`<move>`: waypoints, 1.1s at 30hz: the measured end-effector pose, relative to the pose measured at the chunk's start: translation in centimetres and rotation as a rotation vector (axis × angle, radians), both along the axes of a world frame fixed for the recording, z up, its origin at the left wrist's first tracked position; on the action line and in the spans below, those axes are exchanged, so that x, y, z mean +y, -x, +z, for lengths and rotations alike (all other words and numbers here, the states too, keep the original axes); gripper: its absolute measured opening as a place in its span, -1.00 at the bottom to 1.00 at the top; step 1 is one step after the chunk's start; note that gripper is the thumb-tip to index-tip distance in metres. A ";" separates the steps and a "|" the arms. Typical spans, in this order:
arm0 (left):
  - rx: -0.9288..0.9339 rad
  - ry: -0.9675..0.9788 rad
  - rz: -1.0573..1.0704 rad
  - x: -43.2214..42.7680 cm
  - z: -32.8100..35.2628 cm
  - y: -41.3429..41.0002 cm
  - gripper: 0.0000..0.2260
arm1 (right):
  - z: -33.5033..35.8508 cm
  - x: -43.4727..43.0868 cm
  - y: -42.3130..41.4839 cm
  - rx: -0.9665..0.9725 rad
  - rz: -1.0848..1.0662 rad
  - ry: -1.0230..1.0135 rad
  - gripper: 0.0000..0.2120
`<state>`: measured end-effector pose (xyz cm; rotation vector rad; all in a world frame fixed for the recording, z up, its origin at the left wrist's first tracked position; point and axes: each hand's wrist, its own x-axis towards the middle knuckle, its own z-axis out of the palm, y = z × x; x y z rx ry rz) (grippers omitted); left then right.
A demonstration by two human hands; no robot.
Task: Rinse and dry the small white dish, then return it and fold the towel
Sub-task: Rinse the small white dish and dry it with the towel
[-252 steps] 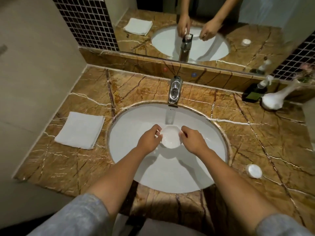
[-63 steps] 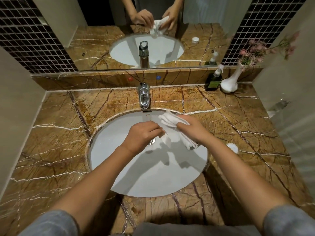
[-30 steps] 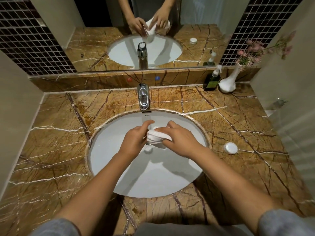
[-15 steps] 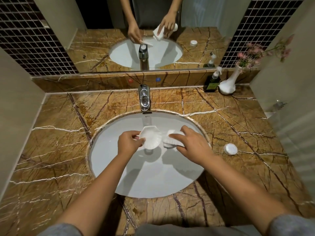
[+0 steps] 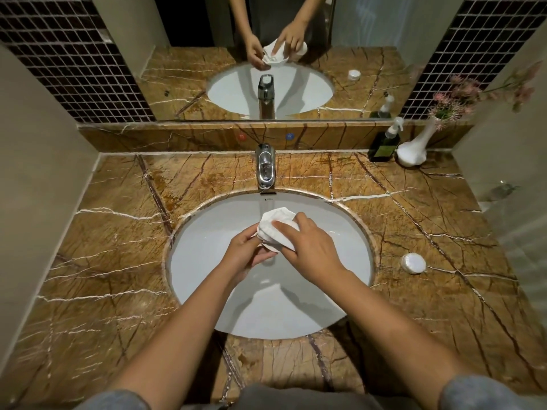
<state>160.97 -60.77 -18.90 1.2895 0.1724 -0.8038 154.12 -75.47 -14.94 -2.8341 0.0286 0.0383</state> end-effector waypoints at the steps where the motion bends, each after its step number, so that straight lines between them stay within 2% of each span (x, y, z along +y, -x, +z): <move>1: 0.009 0.036 -0.004 0.1 -0.1 0.1 -0.73 | 0.1 0.1 -0.1 -0.005 0.009 0.000 -0.56; 9: 0.052 0.247 0.048 0.3 -0.3 0.8 -0.68 | 0.9 0.6 -0.5 -0.029 0.064 0.001 -0.54; 19: 0.134 0.317 0.045 0.6 -1.1 1.1 -0.73 | 1.1 -0.5 0.2 0.020 0.099 -0.028 -0.58; 25: 0.178 0.235 0.020 0.8 -1.0 0.4 -0.56 | 1.0 -0.6 0.6 0.035 0.133 -0.052 -0.59; 29: 0.078 0.146 -0.011 0.9 -1.0 0.5 -0.68 | 0.8 -0.5 0.7 0.051 0.164 -0.053 -0.61; 33: 0.061 0.072 0.022 0.7 -1.0 0.9 -0.69 | 0.7 -1.1 1.0 0.085 0.200 -0.030 -0.61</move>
